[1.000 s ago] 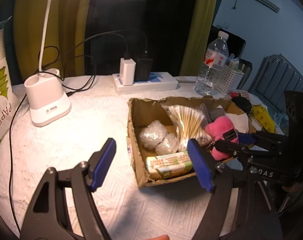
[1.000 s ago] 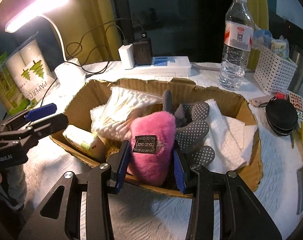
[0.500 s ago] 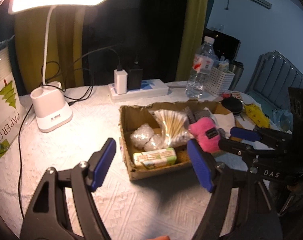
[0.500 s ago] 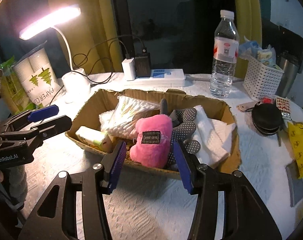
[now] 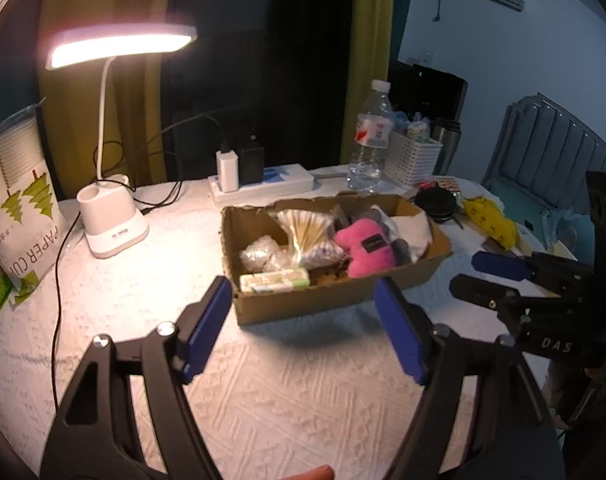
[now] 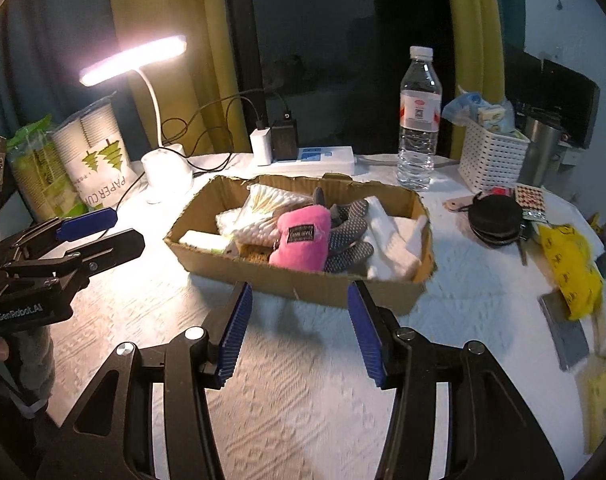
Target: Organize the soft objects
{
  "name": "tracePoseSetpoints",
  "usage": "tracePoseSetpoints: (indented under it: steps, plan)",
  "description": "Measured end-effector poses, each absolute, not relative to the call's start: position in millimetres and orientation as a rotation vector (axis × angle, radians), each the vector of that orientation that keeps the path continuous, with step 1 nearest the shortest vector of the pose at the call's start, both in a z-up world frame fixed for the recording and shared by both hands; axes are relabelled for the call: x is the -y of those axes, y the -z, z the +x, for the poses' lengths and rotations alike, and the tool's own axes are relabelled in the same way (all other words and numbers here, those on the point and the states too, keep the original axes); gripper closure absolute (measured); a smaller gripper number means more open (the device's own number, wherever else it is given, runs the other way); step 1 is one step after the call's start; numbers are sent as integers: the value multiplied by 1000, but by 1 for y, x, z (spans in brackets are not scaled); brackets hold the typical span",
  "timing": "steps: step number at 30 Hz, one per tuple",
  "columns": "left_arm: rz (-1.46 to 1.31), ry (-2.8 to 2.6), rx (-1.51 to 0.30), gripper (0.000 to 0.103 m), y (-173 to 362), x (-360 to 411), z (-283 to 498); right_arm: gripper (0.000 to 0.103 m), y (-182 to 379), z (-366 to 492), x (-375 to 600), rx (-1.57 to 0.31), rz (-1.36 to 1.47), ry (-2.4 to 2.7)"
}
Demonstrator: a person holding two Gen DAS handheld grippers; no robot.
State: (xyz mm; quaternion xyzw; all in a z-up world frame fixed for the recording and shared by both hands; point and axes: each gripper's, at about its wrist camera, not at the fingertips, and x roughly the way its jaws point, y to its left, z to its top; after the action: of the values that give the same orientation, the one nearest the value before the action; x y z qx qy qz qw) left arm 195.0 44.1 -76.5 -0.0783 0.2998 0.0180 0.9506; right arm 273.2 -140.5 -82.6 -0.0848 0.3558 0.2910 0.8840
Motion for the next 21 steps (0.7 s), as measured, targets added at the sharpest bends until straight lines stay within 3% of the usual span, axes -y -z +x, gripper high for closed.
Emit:
tracePoseSetpoints:
  steps: [14,15,16,17,21]
  plan:
    - [-154,-13,-588,26,72,-12,143,50,60,209,170,-662,-190,-576]
    - [-151,-13,-583,24,71,-10,139,50,57,203,172,-650,-188,-571]
    - [-146,-12,-574,12,68,-8,135,49,55,199,174,-642,-186,-567]
    - [-141,-11,-562,7,65,-6,131,48,53,196,175,-636,-184,-564]
    - [-117,-14,-525,7,55,0,117,45,40,178,180,-591,-174,-551]
